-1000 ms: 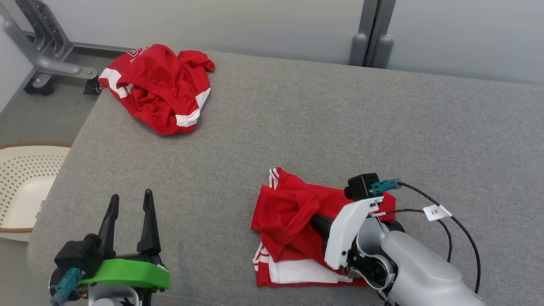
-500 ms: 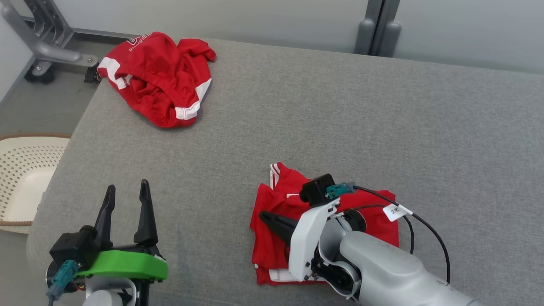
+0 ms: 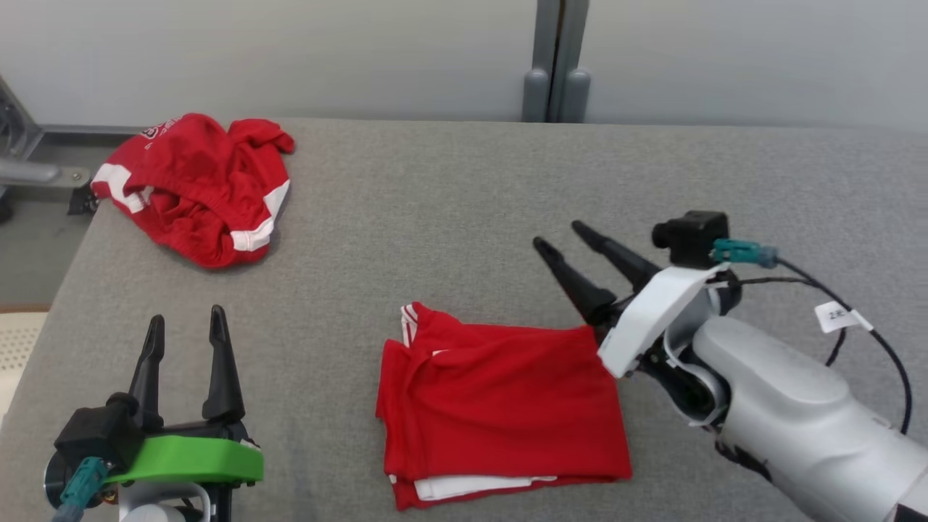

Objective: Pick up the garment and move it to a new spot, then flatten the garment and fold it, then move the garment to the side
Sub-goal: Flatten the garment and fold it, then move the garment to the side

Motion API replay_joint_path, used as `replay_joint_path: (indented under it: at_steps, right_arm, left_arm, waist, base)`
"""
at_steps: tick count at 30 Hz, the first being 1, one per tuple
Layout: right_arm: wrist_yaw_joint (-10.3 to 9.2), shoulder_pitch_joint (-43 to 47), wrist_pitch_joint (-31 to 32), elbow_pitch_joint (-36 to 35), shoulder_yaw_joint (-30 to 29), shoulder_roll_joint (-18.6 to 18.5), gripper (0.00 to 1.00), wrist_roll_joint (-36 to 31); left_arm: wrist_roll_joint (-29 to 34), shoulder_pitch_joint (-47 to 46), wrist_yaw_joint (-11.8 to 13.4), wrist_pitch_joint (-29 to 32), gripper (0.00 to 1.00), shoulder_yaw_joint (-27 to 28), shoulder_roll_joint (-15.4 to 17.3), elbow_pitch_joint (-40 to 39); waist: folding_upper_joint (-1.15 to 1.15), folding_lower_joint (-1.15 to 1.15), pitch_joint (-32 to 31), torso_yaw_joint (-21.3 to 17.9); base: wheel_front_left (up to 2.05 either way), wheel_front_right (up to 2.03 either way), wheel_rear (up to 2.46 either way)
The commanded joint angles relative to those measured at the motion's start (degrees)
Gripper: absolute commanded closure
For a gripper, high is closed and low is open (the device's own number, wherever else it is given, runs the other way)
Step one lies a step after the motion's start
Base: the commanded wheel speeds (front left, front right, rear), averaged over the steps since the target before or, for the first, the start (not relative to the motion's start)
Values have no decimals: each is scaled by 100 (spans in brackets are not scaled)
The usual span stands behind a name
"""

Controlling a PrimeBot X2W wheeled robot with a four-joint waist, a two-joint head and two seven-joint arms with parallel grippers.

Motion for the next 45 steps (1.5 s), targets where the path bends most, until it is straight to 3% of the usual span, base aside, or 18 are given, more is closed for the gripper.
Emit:
replay_joint_path:
  at_steps: [1,5,10,18,24,29,38,45]
  right_arm:
    - [0,39,-65,-53,-179,-145,0,-108]
    - [0,323,-104,-221,-894,-477,0,-435]
    - [0,1018,-104,-475,-2059,-535,0,-1322]
    - [0,2335,-107,-1046,-3810,50,0,-3046]
    - [0,3067,-107,-1313,-4394,465,0,-3733]
    - [0,3298,-107,-1390,-4507,638,0,-3964]
    - [0,3082,-90,-954,-3843,598,0,-3932]
    - [0,2390,1185,-277,-2668,466,0,-3023]
  left_arm:
    - [79,111,-23,-13,0,17,39,-51]
    - [136,136,-34,-7,0,73,49,-83]
    - [207,136,-32,-7,0,111,49,-71]
    - [408,114,-37,-7,0,373,52,-68]
    - [586,181,-43,-7,0,500,39,-60]
    - [641,210,-46,-7,0,478,27,59]
    - [710,120,-47,-7,0,410,16,207]
    - [678,48,-44,-7,0,270,34,186]
  waist:
    - [0,0,-220,-372]
    - [0,0,-254,-611]
    - [0,0,-253,-852]
    - [0,0,-239,-1022]
    - [0,0,-232,-1000]
    - [0,0,-230,-958]
    - [0,0,-224,-854]
    - [0,0,-149,-631]
  base:
    - [0,0,0]
    - [0,0,0]
    - [0,0,0]
    - [0,0,0]
    - [0,0,0]
    - [0,0,0]
    - [0,0,0]
    - [0,0,0]
